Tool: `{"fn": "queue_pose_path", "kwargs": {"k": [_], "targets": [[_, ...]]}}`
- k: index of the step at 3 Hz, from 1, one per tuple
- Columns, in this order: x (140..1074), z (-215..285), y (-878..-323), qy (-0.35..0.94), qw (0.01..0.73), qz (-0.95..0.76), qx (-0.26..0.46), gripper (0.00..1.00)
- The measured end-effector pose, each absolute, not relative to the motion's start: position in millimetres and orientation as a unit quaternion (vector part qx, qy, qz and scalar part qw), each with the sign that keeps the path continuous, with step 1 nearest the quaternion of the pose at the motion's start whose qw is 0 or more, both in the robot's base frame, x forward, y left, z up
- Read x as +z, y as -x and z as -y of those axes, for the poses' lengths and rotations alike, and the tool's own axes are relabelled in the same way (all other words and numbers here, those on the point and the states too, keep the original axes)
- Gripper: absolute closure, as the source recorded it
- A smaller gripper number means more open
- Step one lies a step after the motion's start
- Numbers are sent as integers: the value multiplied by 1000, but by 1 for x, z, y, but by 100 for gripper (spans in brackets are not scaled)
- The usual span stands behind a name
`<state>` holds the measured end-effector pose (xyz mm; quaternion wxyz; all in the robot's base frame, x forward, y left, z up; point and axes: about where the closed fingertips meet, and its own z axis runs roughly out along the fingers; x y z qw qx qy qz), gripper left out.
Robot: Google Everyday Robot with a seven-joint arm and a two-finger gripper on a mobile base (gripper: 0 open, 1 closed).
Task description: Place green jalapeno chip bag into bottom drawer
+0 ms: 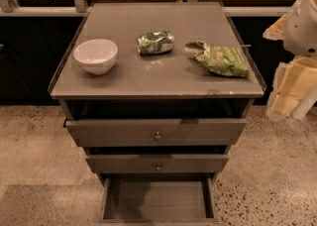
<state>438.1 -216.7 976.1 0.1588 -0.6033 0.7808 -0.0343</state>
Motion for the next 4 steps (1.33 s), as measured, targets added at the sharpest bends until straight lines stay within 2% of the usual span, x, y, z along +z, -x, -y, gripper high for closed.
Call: {"fn": "queue_pose_path", "kwargs": {"k": [2, 4], "targets": [[978, 220, -442, 597, 172, -783, -33, 0], [980, 256, -514, 565, 269, -779, -24, 0]]}}
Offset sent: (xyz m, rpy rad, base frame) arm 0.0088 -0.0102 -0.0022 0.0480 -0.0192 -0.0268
